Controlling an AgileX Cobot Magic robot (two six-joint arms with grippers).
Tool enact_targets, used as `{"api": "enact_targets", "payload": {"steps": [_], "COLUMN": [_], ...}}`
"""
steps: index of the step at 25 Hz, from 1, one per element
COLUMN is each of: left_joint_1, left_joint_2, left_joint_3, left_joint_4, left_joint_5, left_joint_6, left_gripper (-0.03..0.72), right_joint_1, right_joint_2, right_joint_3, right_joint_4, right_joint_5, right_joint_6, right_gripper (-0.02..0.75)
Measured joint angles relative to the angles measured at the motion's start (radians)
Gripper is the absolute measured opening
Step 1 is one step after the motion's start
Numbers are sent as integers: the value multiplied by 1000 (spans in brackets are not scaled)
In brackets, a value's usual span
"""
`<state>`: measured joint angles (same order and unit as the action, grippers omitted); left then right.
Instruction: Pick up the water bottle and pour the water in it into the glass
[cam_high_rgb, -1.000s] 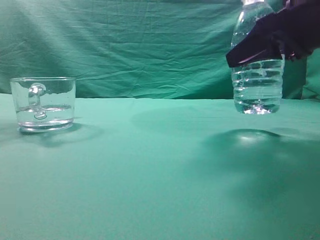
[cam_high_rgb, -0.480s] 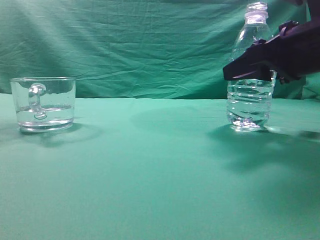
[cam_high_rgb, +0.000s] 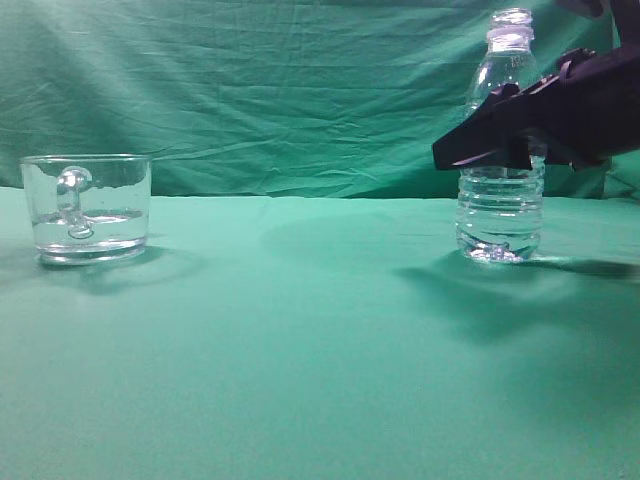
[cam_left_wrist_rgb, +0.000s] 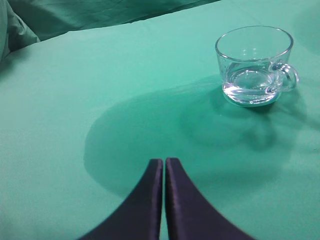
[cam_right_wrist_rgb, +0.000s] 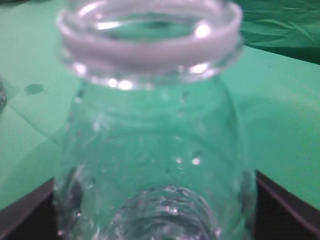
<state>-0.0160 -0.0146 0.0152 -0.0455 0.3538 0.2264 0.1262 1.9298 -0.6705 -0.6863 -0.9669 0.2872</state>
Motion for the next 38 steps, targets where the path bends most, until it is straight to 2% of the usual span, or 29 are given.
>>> {"api": "enact_targets", "payload": {"steps": [2, 3, 5, 6, 11, 21, 28, 31, 33, 35, 38], "left_joint_1": [0, 0, 0, 0, 0, 0, 0, 0, 0, 0, 0], "left_joint_2": [0, 0, 0, 0, 0, 0, 0, 0, 0, 0, 0], "left_joint_3": [0, 0, 0, 0, 0, 0, 0, 0, 0, 0, 0], "left_joint_4": [0, 0, 0, 0, 0, 0, 0, 0, 0, 0, 0], "left_joint_5": [0, 0, 0, 0, 0, 0, 0, 0, 0, 0, 0], "left_joint_6": [0, 0, 0, 0, 0, 0, 0, 0, 0, 0, 0], "left_gripper": [0, 0, 0, 0, 0, 0, 0, 0, 0, 0, 0], "right_joint_1": [0, 0, 0, 0, 0, 0, 0, 0, 0, 0, 0], "right_joint_2": [0, -4, -29, -48, -172, -408, -634, -743, -819, -900, -1007], "right_joint_3": [0, 0, 0, 0, 0, 0, 0, 0, 0, 0, 0], "right_joint_4": [0, 0, 0, 0, -32, -359, -379, -395, -453, -543, -730], "right_joint_5": [6, 18, 45, 65, 181, 304, 529, 621, 642, 642, 630], "right_joint_6": [19, 33, 61, 77, 141, 485, 537, 614, 673, 783, 1031], "right_gripper": [643, 661, 644, 686, 670, 670, 407, 207, 83, 0, 0]}}
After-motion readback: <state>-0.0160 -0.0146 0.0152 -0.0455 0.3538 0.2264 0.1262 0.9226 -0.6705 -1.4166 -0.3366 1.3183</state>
